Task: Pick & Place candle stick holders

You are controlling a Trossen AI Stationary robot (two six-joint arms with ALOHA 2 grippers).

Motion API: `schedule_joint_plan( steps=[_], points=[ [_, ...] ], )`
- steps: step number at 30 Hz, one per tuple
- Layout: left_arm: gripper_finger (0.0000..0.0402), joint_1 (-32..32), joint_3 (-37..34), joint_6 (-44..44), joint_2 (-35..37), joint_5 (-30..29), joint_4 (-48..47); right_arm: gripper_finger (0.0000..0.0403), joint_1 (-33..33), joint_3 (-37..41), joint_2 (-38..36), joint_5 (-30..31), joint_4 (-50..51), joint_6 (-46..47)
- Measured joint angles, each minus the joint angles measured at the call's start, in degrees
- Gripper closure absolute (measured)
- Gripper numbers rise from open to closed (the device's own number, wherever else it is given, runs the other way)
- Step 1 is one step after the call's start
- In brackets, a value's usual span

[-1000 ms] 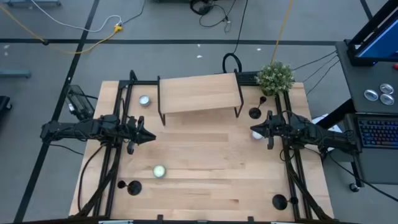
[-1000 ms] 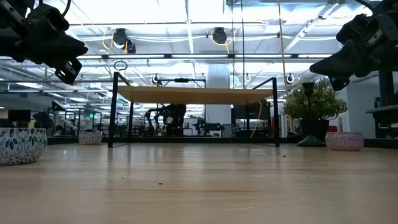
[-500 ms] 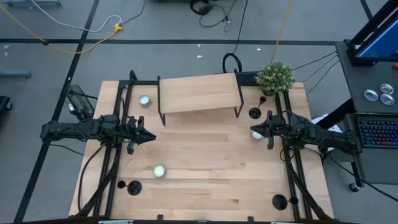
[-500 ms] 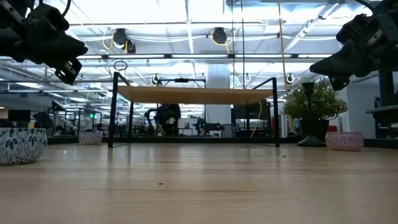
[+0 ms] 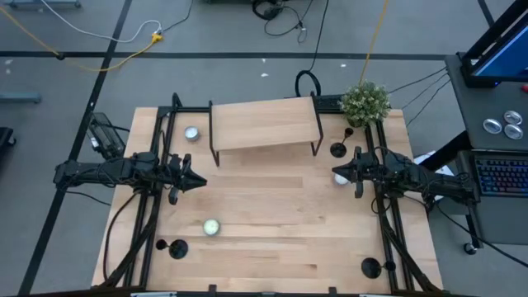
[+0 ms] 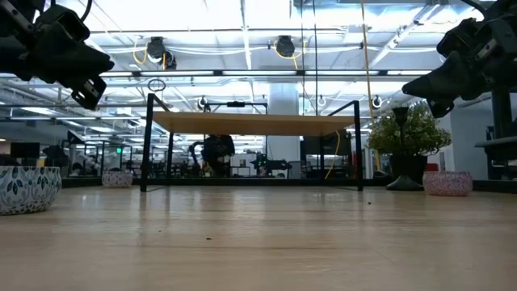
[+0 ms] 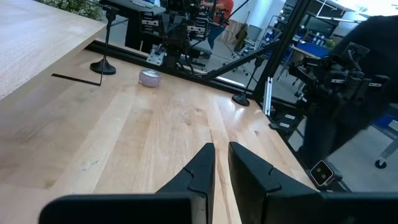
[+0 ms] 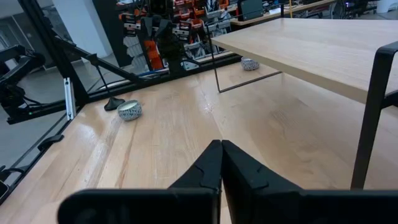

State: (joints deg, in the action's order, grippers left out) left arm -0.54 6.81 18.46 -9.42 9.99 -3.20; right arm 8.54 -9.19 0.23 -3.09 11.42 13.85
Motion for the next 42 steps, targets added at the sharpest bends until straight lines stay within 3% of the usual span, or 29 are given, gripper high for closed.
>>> schedule_joint_plan(
  steps=[33, 39, 42],
  points=[
    [0.0355, 0.01, 0.00, -0.26, 0.01, -0.21, 0.32, 0.0403, 0.00, 0.00, 0.02, 0.00, 0.00, 2.03],
    [0.0355, 0.02, 0.00, 3.63, -0.01, -6.55, 6.74, 0.0403, 0.00, 0.00, 0.01, 0.01, -0.02, 2.60],
    [0.0355, -0.26, 0.00, 9.40, -0.01, -15.55, 13.74, 0.0403, 0.00, 0.00, 0.02, 0.00, -0.07, 2.60]
  ],
)
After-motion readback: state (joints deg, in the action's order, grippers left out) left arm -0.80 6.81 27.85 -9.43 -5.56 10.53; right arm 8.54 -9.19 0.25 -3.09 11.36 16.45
